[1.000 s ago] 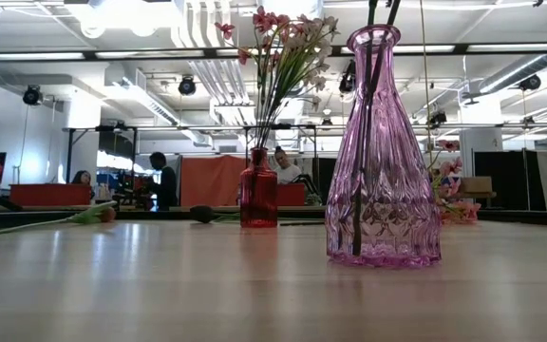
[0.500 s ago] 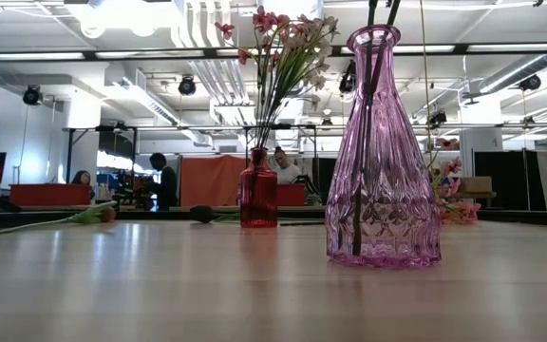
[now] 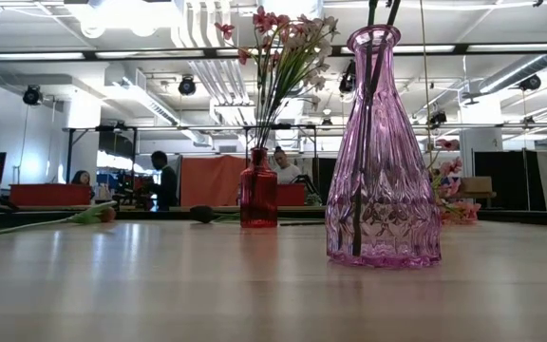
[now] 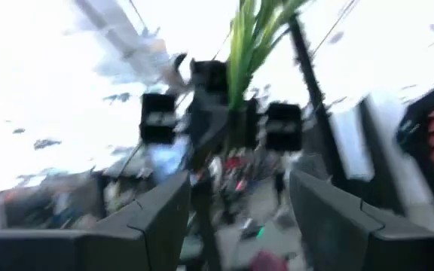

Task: Sort flowers into vase by color
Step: Put the white flowers into the red vase

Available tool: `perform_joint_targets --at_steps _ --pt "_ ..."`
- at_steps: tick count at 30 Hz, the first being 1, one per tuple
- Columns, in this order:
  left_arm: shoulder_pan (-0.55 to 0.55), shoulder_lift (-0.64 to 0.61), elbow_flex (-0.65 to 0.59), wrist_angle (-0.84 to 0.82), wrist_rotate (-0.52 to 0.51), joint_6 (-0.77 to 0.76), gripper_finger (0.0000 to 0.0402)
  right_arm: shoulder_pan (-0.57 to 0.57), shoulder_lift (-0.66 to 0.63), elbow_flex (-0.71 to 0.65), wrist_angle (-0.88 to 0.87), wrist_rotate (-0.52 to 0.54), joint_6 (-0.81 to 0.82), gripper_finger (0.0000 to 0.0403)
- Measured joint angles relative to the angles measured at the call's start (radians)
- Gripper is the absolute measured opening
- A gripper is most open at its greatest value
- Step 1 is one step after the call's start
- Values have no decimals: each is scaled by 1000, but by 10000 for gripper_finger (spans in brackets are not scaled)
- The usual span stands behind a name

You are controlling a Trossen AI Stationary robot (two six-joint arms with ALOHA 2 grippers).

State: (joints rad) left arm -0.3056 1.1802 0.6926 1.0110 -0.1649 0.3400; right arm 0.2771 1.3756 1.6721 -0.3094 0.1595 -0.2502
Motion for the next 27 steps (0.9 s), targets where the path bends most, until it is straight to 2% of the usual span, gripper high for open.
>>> perform_joint_targets --at_steps 2,4,9,19,22,27 --pt "34 33 18 18 87 -30 211 -8 -13 -59 81 -10 -9 13" --pt "61 76 65 17 126 -56 211 -13 -18 -97 113 -11 -13 13" --pt "84 211 177 0 130 -42 211 -11 -12 -129 119 -14 -23 13" --pt "100 357 364 6 155 52 207 -31 -14 -145 88 -11 -77 13" --pt "110 370 388 10 155 65 185 -32 -17 -147 50 -11 -83 13" --pt "123 378 390 3 155 69 108 -34 -20 -147 20 -10 -83 13"
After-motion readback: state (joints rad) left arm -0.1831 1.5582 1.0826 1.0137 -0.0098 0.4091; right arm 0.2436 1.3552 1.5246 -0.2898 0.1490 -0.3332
